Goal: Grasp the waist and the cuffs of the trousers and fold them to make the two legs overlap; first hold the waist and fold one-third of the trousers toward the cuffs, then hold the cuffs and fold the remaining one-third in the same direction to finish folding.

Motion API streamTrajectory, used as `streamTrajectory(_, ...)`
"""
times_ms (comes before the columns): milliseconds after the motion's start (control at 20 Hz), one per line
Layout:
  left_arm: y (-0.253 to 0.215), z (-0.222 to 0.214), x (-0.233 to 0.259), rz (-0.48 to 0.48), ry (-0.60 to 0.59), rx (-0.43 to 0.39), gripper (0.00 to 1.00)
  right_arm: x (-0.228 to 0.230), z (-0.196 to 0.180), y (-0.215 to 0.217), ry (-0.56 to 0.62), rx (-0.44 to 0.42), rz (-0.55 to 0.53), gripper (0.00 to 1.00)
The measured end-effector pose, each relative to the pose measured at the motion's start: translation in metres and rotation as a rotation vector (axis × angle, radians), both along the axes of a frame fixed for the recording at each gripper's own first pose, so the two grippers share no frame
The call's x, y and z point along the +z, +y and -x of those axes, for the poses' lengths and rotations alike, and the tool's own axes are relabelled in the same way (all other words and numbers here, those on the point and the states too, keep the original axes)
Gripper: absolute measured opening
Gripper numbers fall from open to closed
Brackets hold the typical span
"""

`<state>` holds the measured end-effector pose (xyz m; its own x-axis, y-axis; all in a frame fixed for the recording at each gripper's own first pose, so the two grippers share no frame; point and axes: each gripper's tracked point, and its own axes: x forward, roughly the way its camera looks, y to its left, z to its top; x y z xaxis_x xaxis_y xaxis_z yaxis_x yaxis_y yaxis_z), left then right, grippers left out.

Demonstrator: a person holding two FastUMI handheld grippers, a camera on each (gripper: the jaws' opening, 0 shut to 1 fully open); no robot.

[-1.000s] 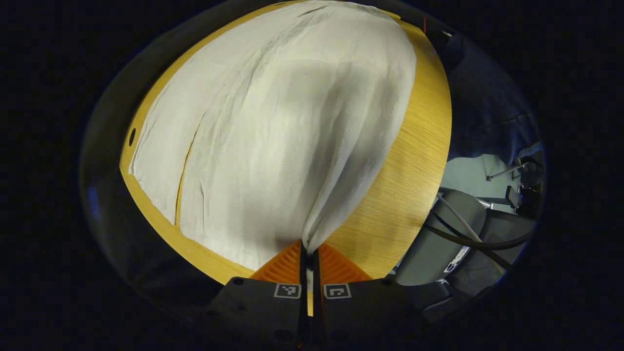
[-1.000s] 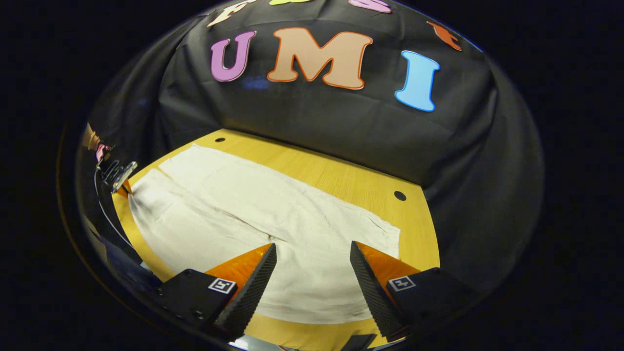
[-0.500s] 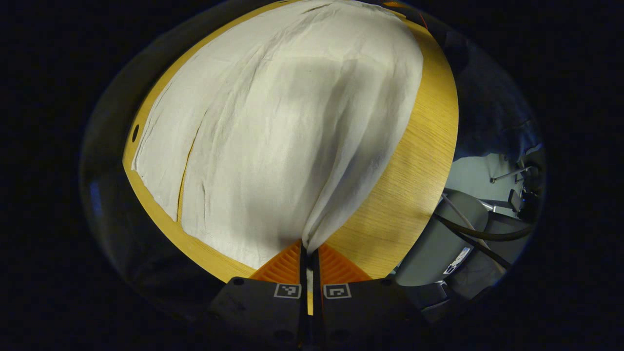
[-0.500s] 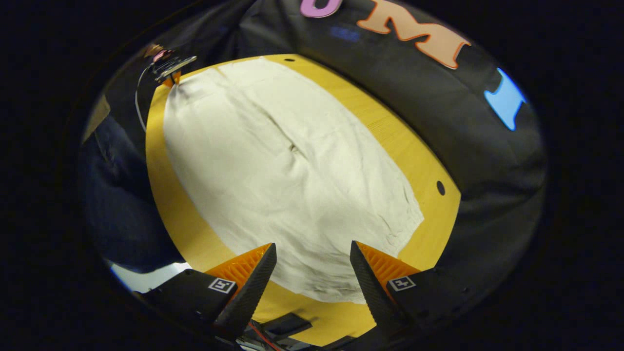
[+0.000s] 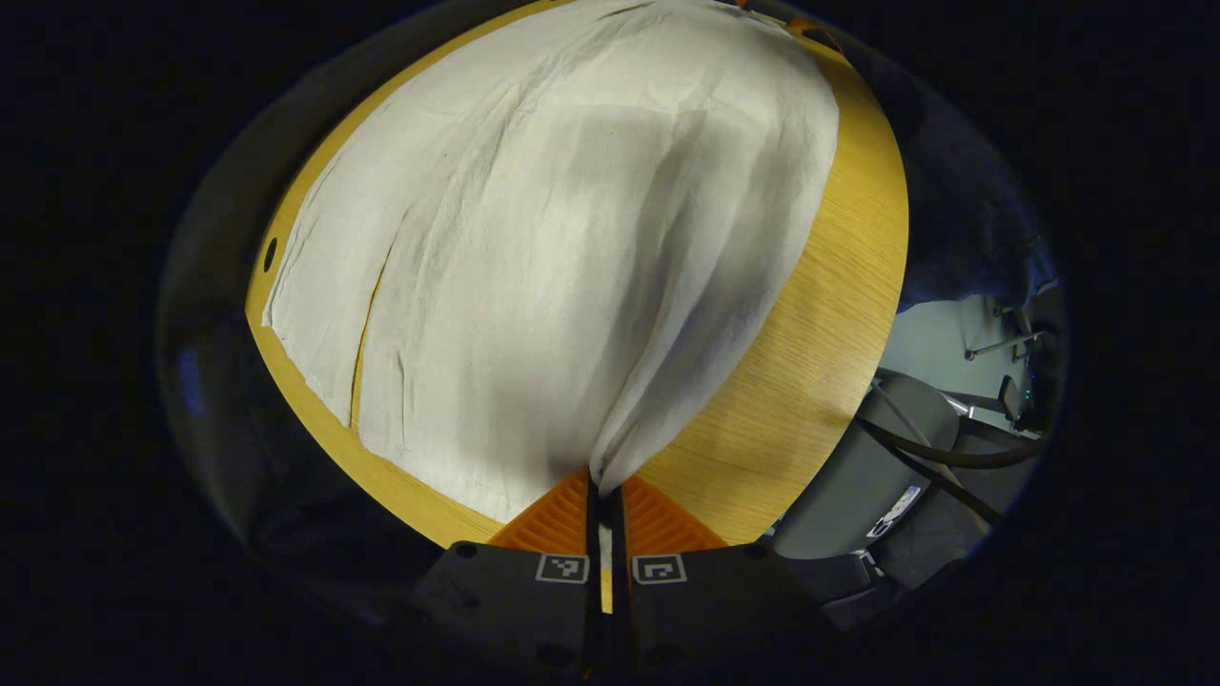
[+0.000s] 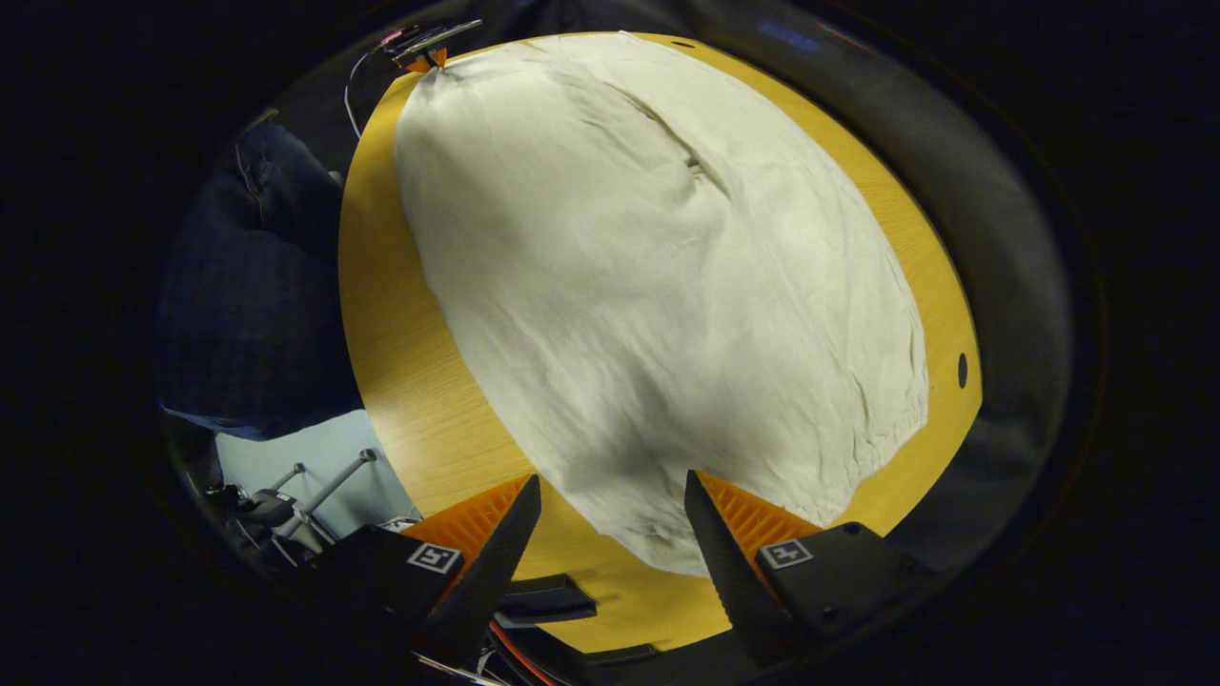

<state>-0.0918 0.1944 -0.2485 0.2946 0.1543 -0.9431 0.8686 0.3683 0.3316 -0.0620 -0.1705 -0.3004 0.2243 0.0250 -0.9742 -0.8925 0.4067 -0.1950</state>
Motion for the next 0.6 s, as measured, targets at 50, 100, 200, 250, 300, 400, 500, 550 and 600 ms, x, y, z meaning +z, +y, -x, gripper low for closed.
streamTrajectory(50,0.000,0.001,0.000,-0.001,0.001,0.001,0.02,-0.004,0.001,-0.003,0.020,0.005,0.011,0.98)
streamTrajectory(100,0.000,0.001,0.000,-0.003,0.000,0.003,0.02,-0.008,0.002,-0.003,0.033,0.014,0.024,0.98)
streamTrajectory(200,0.000,-0.001,-0.001,-0.004,-0.005,0.005,0.02,-0.013,0.006,-0.004,0.051,0.045,0.039,0.98)
streamTrajectory(250,-0.001,-0.001,-0.002,-0.005,-0.007,0.006,0.02,-0.016,0.007,-0.005,0.060,0.057,0.047,0.98)
streamTrajectory(300,0.000,-0.002,-0.002,-0.006,-0.008,0.007,0.02,-0.018,0.007,-0.006,0.070,0.061,0.059,0.97)
streamTrajectory(400,0.000,-0.001,-0.002,-0.017,-0.008,0.006,0.02,-0.023,0.007,-0.009,0.082,0.069,0.085,0.96)
streamTrajectory(500,0.000,-0.002,-0.002,-0.025,-0.013,-0.008,0.02,-0.022,0.002,-0.008,0.078,0.062,0.089,0.95)
streamTrajectory(550,-0.001,-0.002,-0.002,-0.024,-0.016,-0.014,0.02,-0.023,0.000,-0.009,0.070,0.056,0.094,0.89)
streamTrajectory(600,-0.001,-0.002,-0.002,-0.023,-0.019,-0.015,0.02,-0.022,0.001,-0.009,0.070,0.050,0.103,0.87)
